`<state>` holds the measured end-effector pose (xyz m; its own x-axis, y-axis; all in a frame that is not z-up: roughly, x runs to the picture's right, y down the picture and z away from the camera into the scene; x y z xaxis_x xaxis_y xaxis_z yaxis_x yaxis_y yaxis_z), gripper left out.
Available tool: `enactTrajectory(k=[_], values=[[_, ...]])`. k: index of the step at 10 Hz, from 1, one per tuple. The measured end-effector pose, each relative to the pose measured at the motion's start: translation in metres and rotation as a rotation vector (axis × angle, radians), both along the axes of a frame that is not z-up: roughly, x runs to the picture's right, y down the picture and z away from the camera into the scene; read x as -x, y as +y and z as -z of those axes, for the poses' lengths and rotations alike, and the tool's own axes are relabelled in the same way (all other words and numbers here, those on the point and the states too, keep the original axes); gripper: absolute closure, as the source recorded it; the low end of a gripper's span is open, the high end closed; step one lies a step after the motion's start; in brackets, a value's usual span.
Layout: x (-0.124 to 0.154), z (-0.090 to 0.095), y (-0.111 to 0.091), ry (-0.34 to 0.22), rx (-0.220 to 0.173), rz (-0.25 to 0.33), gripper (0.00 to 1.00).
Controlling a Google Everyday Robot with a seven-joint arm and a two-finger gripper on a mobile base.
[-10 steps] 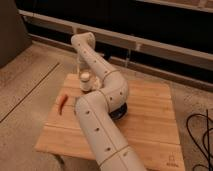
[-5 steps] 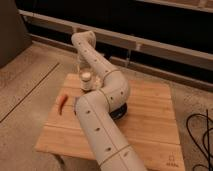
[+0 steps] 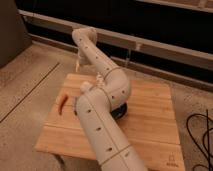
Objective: Place the ceramic cup over the eraser
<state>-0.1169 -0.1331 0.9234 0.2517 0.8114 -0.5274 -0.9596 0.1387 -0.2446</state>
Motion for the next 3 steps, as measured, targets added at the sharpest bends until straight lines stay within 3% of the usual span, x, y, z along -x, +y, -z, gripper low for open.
enactTrajectory(k=[2, 3], values=[[0.002, 0.021, -0.027, -0.026, -0.054, 0.018, 0.36], [0.002, 0.02, -0.026, -0.025, -0.053, 0.021, 0.36]])
